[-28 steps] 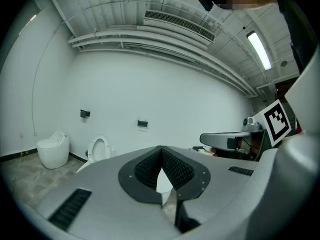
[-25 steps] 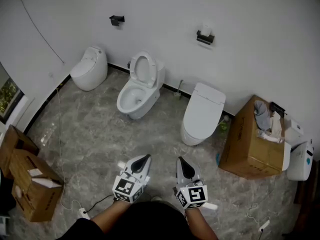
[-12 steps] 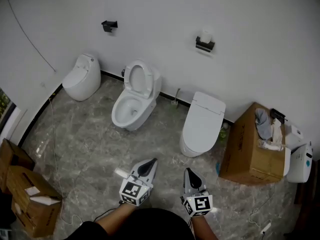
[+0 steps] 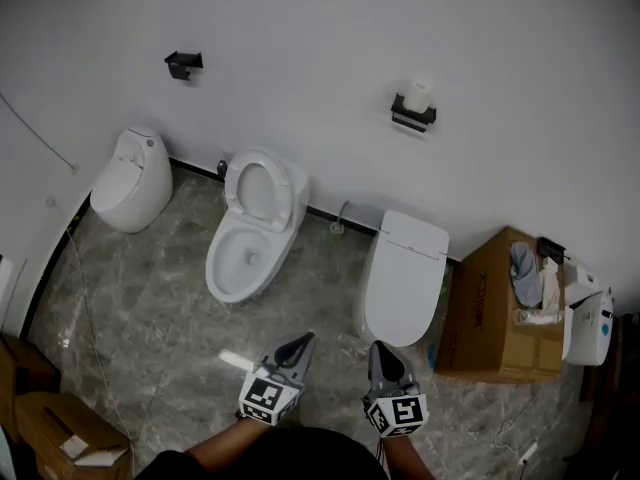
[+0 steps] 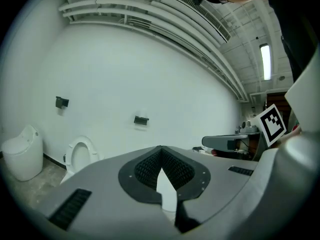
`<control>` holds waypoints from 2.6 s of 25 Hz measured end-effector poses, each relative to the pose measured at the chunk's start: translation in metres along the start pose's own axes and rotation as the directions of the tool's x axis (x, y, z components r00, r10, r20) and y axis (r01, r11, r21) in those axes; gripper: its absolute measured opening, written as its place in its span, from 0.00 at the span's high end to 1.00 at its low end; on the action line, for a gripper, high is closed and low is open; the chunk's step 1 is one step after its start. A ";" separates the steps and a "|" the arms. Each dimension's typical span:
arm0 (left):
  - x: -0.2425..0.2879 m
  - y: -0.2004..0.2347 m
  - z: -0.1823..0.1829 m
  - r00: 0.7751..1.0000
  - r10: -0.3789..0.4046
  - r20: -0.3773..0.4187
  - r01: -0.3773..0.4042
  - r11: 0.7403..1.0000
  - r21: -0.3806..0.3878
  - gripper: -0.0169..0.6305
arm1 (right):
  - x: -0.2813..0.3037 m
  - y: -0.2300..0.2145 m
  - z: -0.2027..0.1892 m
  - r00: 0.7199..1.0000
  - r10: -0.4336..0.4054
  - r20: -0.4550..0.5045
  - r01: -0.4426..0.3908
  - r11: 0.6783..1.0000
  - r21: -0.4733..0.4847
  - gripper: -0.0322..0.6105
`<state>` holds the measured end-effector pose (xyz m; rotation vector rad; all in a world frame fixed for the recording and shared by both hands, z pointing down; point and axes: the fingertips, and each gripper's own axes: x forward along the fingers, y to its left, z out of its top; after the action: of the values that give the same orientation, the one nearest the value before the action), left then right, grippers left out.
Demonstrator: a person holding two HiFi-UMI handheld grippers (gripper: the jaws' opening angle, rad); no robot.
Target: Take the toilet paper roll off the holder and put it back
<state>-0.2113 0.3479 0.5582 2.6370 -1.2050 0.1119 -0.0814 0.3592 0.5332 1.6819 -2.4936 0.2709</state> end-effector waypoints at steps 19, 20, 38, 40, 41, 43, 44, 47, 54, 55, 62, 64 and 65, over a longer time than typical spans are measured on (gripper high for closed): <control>0.150 0.117 0.078 0.985 -0.167 0.036 0.165 0.985 0.042 0.95 | 0.173 -0.069 0.053 0.986 -0.168 0.008 0.168 0.986 -0.009 0.95; 0.157 0.123 0.080 0.986 -0.162 0.039 0.160 0.986 0.045 0.95 | 0.182 -0.073 0.054 0.986 -0.167 0.013 0.167 0.986 -0.008 0.95; 0.447 0.199 0.137 0.985 -0.172 -0.020 0.173 0.983 0.066 0.95 | 0.377 -0.288 0.111 0.982 -0.182 0.044 0.180 0.983 0.033 0.95; 0.484 0.205 0.155 0.984 -0.176 -0.008 0.176 0.982 0.071 0.95 | 0.391 -0.309 0.115 0.981 -0.189 0.046 0.187 0.981 0.045 0.95; 0.502 0.208 0.164 0.984 -0.178 0.000 0.177 0.981 0.074 0.95 | 0.398 -0.319 0.114 0.981 -0.191 0.034 0.189 0.981 0.050 0.95; 0.534 0.213 0.180 0.983 -0.183 0.018 0.181 0.980 0.082 0.95 | 0.412 -0.339 0.111 0.981 -0.194 0.002 0.194 0.979 0.063 0.95; 0.548 0.215 0.187 0.983 -0.184 0.026 0.181 0.980 0.083 0.95 | 0.419 -0.348 0.110 0.981 -0.195 -0.008 0.195 0.979 0.063 0.95; 0.583 0.221 0.202 0.986 -0.162 0.039 0.160 0.985 0.062 0.95 | 0.438 -0.370 0.118 0.980 -0.197 -0.013 0.198 0.978 0.061 0.95; 0.659 0.222 0.241 0.971 -0.203 0.129 0.196 0.978 0.064 0.92 | 0.462 -0.415 0.133 0.979 -0.202 0.026 0.199 0.975 0.097 0.95; 0.672 0.224 0.248 0.966 -0.218 0.137 0.209 0.975 0.078 0.87 | 0.465 -0.421 0.132 0.979 -0.203 0.024 0.200 0.974 0.102 0.95; 0.756 0.223 0.270 0.958 -0.277 0.079 0.267 0.956 0.119 0.55 | 0.481 -0.443 0.116 0.982 -0.186 -0.021 0.187 0.974 0.129 0.95; 0.780 0.222 0.270 0.957 -0.286 0.052 0.276 0.951 0.138 0.50 | 0.486 -0.448 0.114 0.984 -0.178 -0.005 0.177 0.976 0.126 0.95; 0.793 0.222 0.269 0.956 -0.290 0.038 0.281 0.948 0.151 0.49 | 0.488 -0.450 0.112 0.985 -0.173 -0.001 0.172 0.977 0.126 0.95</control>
<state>0.1344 -0.4413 0.4717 2.9290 -0.8452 0.0708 0.1528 -0.2717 0.5572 1.9389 -2.3626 0.4100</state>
